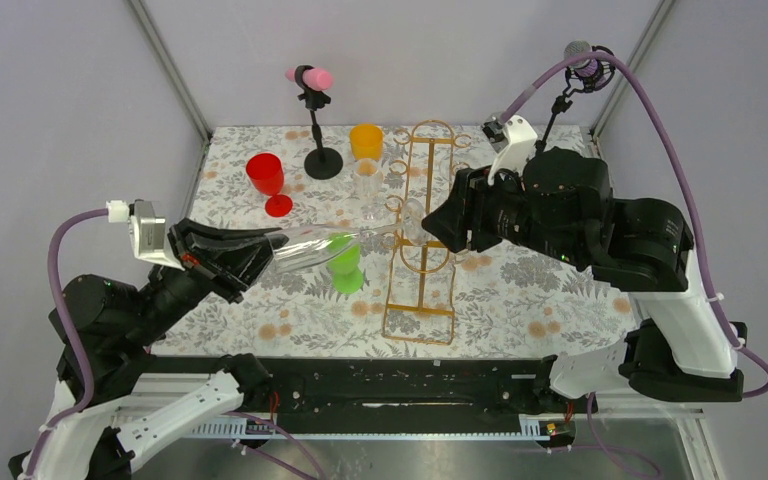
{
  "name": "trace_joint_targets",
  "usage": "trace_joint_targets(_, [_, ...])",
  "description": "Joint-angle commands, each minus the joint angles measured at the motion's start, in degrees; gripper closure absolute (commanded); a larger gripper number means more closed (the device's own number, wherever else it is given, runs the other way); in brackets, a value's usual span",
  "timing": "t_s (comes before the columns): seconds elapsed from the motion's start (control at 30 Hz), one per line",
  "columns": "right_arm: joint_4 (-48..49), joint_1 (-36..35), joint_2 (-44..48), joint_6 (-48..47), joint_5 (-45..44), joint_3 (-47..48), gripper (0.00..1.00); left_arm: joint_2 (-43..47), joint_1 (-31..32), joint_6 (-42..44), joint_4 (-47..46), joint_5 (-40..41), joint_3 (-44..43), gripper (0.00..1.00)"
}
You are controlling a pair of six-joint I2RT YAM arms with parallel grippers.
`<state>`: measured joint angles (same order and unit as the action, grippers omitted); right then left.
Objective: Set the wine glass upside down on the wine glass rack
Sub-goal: Turn the wine glass upside down at the wine rack.
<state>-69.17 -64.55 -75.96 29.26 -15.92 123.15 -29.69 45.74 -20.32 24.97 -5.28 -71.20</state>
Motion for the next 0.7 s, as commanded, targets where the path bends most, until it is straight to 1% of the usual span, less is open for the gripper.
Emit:
trace_joint_targets(0.0, [5.8, -0.7, 1.3, 1.4, 0.9, -3.0, 0.47, -1.2, -0.2, 0.3, -3.1, 0.1, -2.3, 1.00])
trace_joint_targets(0.13, [7.3, -0.7, 1.2, 1.7, 1.8, -5.2, 0.49, -1.3, -0.2, 0.3, -3.3, -0.1, -2.1, 1.00])
trace_joint_targets(0.33, [8.2, -0.7, 1.2, 1.5, 1.8, -6.6, 0.55, -1.4, -0.2, 0.1, -3.5, -0.4, -2.1, 1.00])
trace_joint_targets(0.5, [9.5, -0.7, 2.3, 1.3, 1.5, -8.3, 0.63, -1.3, -0.2, -0.2, -3.9, -0.5, -1.8, 1.00])
trace_joint_targets(0.67, [11.2, -0.7, 3.4, 1.0, 1.5, -10.3, 0.75, -1.3, -0.2, -0.6, -4.1, -1.1, -1.4, 1.00])
